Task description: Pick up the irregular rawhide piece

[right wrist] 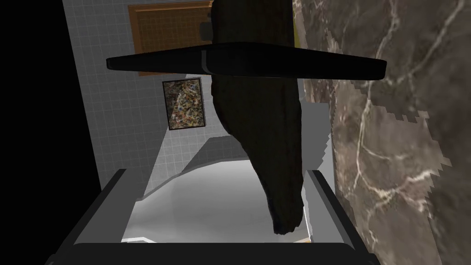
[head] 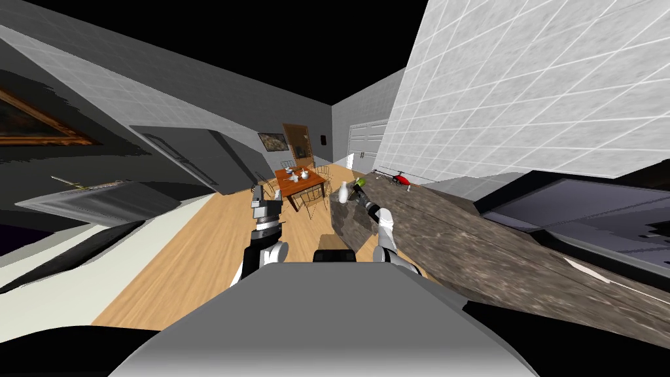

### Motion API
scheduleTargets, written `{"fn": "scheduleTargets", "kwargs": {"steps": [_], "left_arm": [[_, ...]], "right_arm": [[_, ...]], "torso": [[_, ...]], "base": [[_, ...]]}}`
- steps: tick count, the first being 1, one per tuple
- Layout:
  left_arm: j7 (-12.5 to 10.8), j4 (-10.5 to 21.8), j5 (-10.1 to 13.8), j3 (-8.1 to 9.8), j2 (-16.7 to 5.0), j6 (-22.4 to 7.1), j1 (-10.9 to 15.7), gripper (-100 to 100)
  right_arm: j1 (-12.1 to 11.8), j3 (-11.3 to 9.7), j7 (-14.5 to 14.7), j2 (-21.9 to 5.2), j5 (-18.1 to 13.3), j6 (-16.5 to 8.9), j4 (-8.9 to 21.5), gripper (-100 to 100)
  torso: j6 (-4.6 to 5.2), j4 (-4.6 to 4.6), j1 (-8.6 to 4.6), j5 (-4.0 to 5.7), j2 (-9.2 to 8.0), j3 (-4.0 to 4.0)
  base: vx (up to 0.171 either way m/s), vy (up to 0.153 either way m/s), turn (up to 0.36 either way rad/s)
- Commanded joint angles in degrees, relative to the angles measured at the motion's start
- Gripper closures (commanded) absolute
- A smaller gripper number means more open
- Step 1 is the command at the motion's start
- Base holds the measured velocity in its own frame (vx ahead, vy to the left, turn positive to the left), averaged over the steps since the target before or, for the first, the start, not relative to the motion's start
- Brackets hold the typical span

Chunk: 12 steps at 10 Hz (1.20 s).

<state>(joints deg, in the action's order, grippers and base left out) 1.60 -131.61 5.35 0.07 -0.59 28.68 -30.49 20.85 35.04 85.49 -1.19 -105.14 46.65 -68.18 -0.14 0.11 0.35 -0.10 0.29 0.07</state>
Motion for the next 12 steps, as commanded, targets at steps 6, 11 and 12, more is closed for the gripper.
{"fn": "scheduleTargets", "kwargs": {"steps": [6,11,12], "left_arm": [[0.0,0.0,0.0,0.0,-0.01,0.0,0.01,0],[0.0,0.0,0.0,0.0,-0.01,0.0,0.01,0],[0.0,0.0,0.0,0.0,0.0,0.0,0.0,0]], "right_arm": [[2.93,1.23,1.1,2.31,-1.62,-7.05,2.39,-100],[4.41,1.87,1.6,3.71,-2.66,-10.88,3.46,-100],[4.46,1.88,1.59,3.76,-2.71,-11.13,3.49,100]], "torso": [[-0.04,0.06,-0.21,0.05,-0.18,-0.11],[-0.15,0.11,-0.07,0.02,-0.1,-0.1],[-0.12,0.09,0.04,0.0,-0.02,-0.06]], "base": [[-0.048,-0.055,0.176],[-0.045,-0.05,0.151],[-0.007,0.001,0.001]]}}
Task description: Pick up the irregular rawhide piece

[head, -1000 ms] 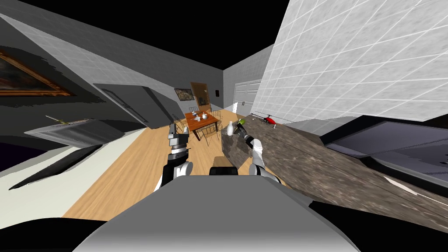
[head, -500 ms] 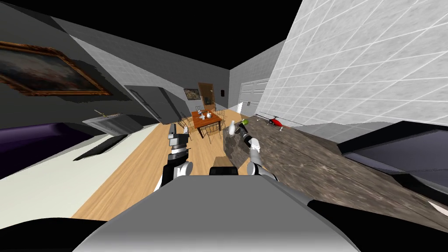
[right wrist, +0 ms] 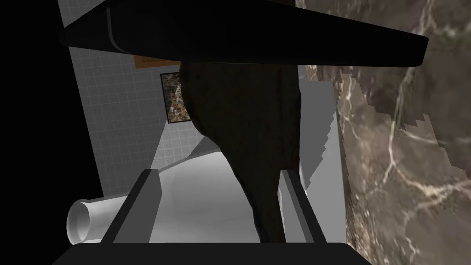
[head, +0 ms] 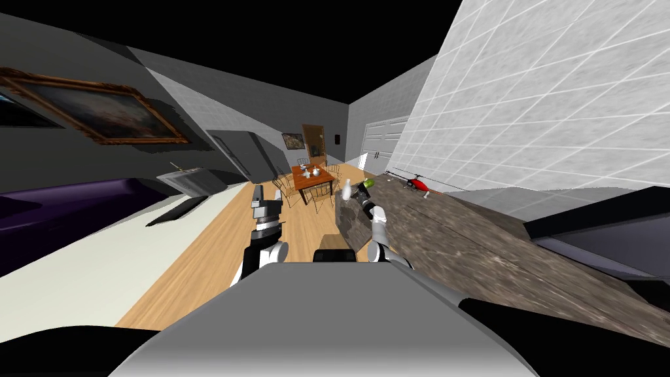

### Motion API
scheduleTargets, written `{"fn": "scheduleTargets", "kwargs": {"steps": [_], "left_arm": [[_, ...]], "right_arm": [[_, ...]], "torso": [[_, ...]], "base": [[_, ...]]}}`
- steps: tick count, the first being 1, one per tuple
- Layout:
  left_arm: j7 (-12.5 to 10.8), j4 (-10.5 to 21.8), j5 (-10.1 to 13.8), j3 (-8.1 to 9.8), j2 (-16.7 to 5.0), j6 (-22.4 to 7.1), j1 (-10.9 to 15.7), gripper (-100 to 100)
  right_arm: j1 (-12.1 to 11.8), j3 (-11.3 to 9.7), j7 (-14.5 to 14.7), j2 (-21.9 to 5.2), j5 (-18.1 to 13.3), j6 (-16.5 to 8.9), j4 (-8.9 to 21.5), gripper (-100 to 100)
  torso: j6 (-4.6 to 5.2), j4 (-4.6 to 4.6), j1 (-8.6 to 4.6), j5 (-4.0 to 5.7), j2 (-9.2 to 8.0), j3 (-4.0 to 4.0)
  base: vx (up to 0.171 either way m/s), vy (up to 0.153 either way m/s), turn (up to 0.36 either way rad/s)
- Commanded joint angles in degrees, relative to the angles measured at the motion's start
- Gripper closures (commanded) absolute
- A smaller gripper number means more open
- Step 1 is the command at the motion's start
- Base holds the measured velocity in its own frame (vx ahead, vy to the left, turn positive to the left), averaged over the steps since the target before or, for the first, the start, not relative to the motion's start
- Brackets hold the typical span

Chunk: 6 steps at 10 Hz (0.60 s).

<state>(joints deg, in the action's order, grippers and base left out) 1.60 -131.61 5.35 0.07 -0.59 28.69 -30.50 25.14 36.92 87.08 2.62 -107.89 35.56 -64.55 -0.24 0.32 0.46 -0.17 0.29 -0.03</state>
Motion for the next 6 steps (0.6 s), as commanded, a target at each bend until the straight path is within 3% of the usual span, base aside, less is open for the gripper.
{"fn": "scheduleTargets", "kwargs": {"steps": [1,4,5,6], "left_arm": [[0.0,0.0,0.0,0.0,0.0,0.0,0.0,0],[0.0,0.0,0.0,0.0,0.0,0.0,0.0,0],[0.0,0.0,0.0,0.0,0.0,0.0,0.0,0],[0.0,0.0,0.0,0.0,0.0,0.0,0.0,0]], "right_arm": [[0.0,0.0,0.0,0.0,0.0,0.0,0.0,100],[0.08,-0.03,0.1,-0.08,-0.05,-0.02,-0.09,100],[0.07,-0.04,0.13,-0.09,-0.07,-0.03,-0.09,0],[0.12,-0.04,0.06,-0.34,0.32,0.51,-0.05,100]], "torso": [[0.0,0.0,0.0,0.0,0.0,0.0],[0.0,-0.05,-0.05,0.09,-0.03,0.01],[0.0,-0.04,-0.06,0.1,-0.03,0.0],[0.0,-0.04,-0.07,0.11,-0.03,0.0]], "base": [[-0.005,0.0,0.002],[0.002,-0.001,0.0],[0.0,0.0,0.0],[0.026,0.028,-0.11]]}}
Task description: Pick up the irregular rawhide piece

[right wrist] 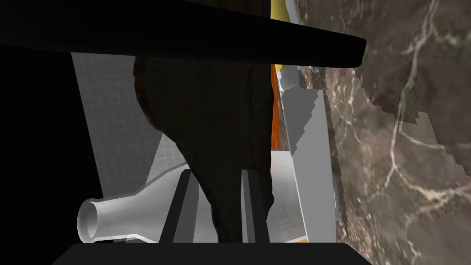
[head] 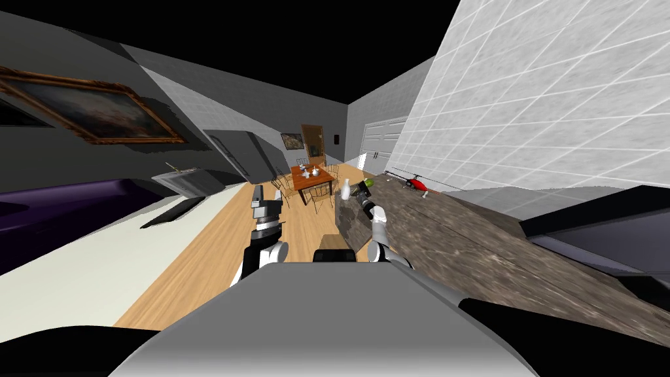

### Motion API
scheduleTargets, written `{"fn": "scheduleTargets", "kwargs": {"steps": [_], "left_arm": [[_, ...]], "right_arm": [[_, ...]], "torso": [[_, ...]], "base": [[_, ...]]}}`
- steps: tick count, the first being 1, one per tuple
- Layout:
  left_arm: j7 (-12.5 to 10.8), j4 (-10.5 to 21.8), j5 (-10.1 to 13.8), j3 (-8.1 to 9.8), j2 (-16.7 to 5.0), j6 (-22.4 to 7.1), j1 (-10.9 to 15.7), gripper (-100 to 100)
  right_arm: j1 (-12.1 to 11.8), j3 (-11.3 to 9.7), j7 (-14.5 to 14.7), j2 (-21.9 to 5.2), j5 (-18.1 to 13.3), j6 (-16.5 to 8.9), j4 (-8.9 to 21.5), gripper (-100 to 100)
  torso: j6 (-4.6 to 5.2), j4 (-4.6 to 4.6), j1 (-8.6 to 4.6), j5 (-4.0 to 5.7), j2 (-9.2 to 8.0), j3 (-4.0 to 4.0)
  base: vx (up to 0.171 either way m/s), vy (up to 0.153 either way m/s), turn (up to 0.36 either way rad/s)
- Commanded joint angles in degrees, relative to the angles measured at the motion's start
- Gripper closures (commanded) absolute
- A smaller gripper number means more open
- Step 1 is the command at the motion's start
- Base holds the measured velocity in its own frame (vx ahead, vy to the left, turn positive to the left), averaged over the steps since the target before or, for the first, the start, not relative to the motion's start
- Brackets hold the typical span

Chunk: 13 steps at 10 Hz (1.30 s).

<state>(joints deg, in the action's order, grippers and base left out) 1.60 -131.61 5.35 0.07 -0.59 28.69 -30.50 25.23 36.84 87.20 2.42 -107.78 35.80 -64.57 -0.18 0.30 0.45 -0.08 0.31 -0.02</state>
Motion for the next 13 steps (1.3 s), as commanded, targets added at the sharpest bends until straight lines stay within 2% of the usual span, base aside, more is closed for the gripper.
{"fn": "scheduleTargets", "kwargs": {"steps": [1,3,4,11,12,13], "left_arm": [[0.0,0.0,0.0,0.0,0.0,0.0,0.0,0],[0.0,0.0,0.0,0.0,0.0,0.0,0.0,0],[0.0,0.0,0.0,0.0,0.0,0.0,0.0,0],[0.0,0.0,0.0,0.0,0.0,0.0,0.0,0],[0.0,0.0,0.0,0.0,0.0,0.0,0.0,0],[0.0,0.0,0.0,0.0,0.0,0.0,0.01,0]], "right_arm": [[0.03,0.04,-0.06,-0.15,0.21,0.28,-0.03,100],[-0.95,-0.37,-0.43,-0.91,0.75,2.63,-0.83,100],[-0.95,-0.37,-0.43,-0.91,0.75,2.63,-0.83,100],[-4.37,-1.8,-1.71,-3.61,2.64,10.85,-3.61,100],[-4.07,-1.69,-1.64,-3.36,2.36,9.96,-3.41,100],[-4.18,-1.68,-1.68,-3.43,2.37,10.18,-3.47,0]], "torso": [[0.0,0.0,0.0,0.0,0.0,0.0],[-0.01,0.01,-0.01,0.02,-0.01,-0.01],[0.0,0.02,-0.01,0.03,-0.01,-0.01],[0.01,0.11,-0.05,0.09,-0.06,-0.08],[-0.01,0.12,-0.05,0.1,-0.08,-0.1],[-0.11,0.14,-0.11,0.12,-0.13,-0.13]], "base": [[0.028,0.031,-0.095],[0.034,0.037,-0.115],[0.022,0.024,-0.075],[0.051,0.057,-0.18],[0.018,0.027,-0.051],[0.0,0.0,0.0]]}}
